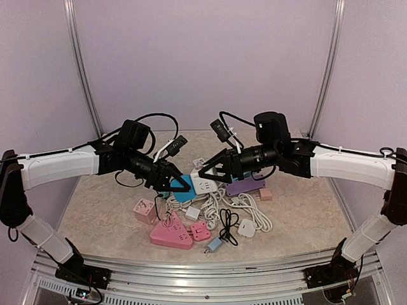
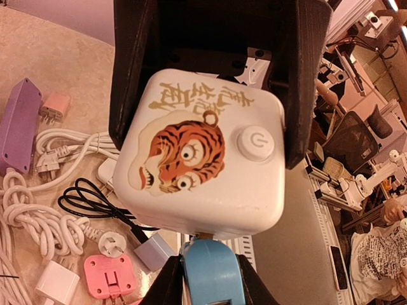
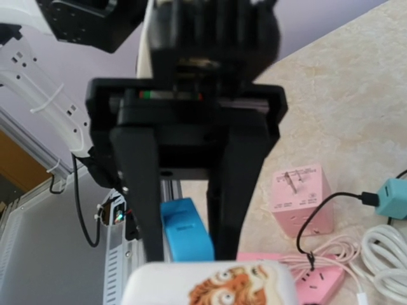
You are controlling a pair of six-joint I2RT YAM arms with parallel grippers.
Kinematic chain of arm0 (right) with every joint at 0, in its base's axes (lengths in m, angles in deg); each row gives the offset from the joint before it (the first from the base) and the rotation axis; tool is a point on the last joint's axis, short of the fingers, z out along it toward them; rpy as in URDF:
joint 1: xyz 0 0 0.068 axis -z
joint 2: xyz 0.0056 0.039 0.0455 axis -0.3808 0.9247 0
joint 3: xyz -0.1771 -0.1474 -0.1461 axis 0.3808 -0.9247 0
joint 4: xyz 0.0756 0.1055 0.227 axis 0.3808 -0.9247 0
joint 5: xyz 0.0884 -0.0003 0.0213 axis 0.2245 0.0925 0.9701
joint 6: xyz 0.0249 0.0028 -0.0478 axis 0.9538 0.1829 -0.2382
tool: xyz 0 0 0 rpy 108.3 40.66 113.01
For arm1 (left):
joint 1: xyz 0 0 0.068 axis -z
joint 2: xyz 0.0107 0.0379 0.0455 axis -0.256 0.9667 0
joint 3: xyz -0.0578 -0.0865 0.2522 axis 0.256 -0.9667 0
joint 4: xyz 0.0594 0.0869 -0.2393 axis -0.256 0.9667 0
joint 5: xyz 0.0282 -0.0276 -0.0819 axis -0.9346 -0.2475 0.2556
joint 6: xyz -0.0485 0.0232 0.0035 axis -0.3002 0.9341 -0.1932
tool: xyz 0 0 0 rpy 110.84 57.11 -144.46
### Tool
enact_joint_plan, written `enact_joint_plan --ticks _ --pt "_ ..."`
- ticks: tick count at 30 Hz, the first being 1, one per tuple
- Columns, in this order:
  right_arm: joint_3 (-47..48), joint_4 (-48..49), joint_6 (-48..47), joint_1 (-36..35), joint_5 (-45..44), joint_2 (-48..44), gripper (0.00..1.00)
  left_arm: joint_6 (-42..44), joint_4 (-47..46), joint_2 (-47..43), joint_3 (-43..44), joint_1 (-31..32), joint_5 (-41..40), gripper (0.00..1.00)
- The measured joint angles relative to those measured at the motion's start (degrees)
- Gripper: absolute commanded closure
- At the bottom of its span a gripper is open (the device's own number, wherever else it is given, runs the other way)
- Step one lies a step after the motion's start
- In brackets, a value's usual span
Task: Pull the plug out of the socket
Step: Remove the plug from the socket.
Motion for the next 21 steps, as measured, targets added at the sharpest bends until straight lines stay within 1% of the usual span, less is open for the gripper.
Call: enact_joint_plan --ticks 3,8,21 --pt "0.1 0.1 0.1 0.0 0.4 0.2 1.00 0.0 0.1 0.2 0.1 0.1 -0.2 0.84" --pt "0.2 -0.1 0.8 0.0 0.6 0.3 1.00 0.9 0.2 0.3 0.1 0.1 -1.0 1.00" --pt "0.1 0.6 1.4 0.0 3.1 0.3 1.00 3.3 1.4 -1.0 0.1 1.0 -2.8 1.00"
